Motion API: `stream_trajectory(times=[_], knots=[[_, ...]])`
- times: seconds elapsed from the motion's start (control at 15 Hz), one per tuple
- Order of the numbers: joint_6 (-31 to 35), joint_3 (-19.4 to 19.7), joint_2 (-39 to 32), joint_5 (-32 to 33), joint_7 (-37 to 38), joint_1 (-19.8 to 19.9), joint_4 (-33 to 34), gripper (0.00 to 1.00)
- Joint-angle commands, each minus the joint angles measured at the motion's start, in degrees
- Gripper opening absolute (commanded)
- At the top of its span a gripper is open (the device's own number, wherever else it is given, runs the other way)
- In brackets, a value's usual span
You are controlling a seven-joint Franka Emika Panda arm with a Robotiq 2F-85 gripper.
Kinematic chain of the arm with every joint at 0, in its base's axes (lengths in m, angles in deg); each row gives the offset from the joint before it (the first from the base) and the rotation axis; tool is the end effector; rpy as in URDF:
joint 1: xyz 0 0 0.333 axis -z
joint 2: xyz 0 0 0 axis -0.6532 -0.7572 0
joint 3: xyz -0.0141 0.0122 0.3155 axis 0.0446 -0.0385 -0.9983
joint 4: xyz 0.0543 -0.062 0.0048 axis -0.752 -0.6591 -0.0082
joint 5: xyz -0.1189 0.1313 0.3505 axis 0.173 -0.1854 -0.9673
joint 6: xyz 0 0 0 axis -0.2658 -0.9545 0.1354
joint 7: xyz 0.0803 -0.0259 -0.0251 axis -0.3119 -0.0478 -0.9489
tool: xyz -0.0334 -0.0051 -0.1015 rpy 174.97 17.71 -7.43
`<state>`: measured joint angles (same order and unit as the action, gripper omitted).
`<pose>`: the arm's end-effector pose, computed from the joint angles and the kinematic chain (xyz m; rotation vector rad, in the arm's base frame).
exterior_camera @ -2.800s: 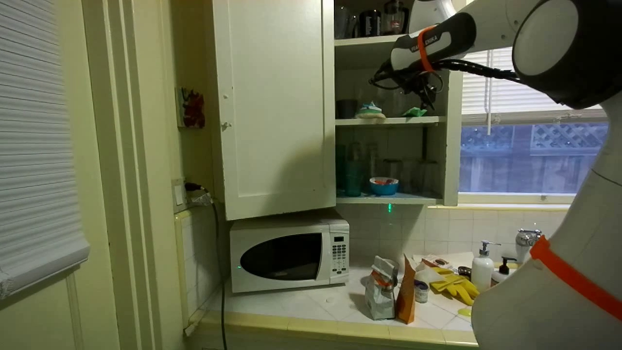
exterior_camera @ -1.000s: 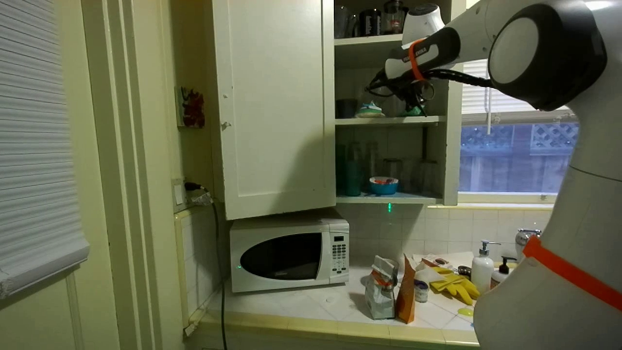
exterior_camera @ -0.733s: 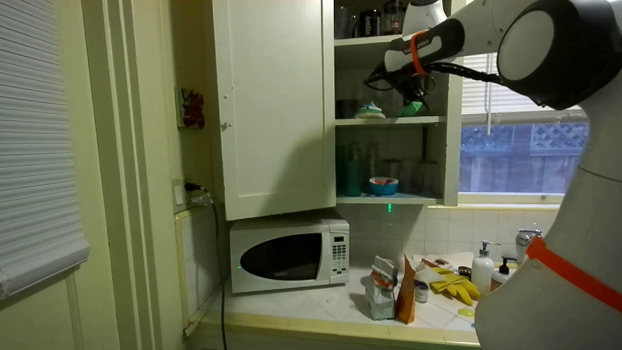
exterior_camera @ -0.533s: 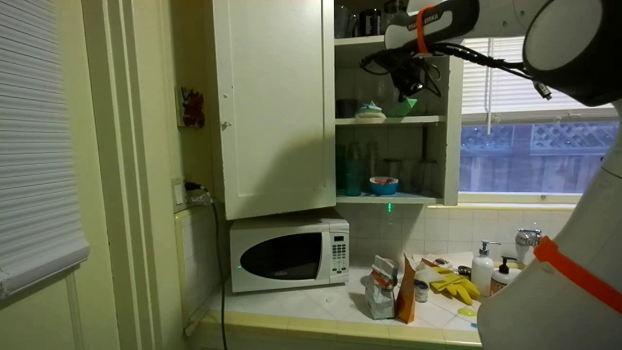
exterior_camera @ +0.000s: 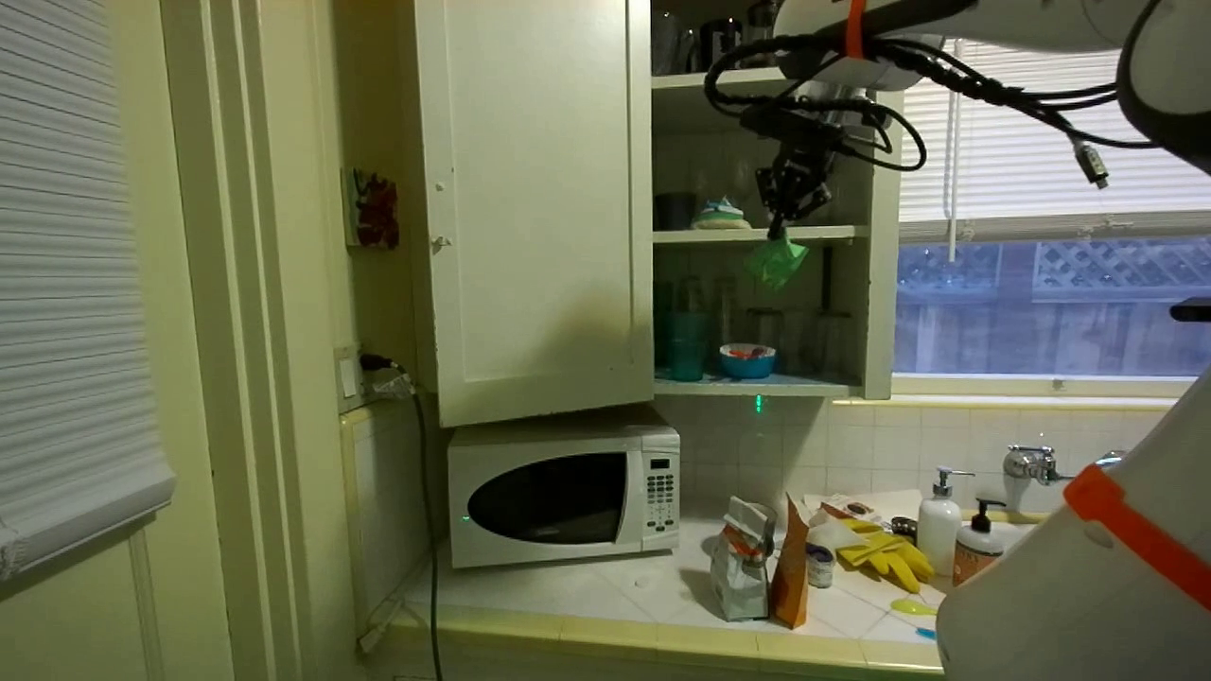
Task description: Pick up the green object from the second shelf of the cabinet and put it on the table
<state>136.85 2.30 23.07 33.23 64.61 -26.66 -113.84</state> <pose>0.3718 -0.1978 0.7763 -2.1700 1.7959 -0.7218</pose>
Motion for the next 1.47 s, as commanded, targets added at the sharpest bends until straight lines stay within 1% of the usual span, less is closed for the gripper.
stream_trajectory(times=[0.0,0.07,0.2,0.27,0.33,0.67,0.73,0.87,1.0,1.2,1.4], knots=[[-2.61,4.12,-6.45,-6.86,-7.43,-0.68,-0.89,0.0],[-4.17,5.06,-7.93,-8.02,-9.79,-0.29,-0.91,0.0],[-9.34,6.08,-10.78,-9.08,-13.36,0.51,-0.06,0.0],[-13.71,5.85,-11.66,-7.49,-13.48,1.17,1.33,0.0],[-7.7,4.77,-10.55,-7.23,-11.66,1.48,-1.01,0.0],[-8.17,4.43,-11.19,-7.14,-11.96,1.74,-0.68,0.0],[-9.63,4.08,-12.14,-6.74,-13.21,1.21,-0.64,0.0],[-12.39,3.42,-14.48,-7.92,-16.58,-0.17,-1.19,0.0],[-12.57,1.82,-16.36,-8.42,-18.39,-1.4,-3.16,0.0],[-12.36,-0.48,-21.15,-8.69,-21.42,-3.37,-4.97,0.0],[-13.73,-1.89,-27.78,-9.01,-25.81,-4.91,-4.04,0.0]])
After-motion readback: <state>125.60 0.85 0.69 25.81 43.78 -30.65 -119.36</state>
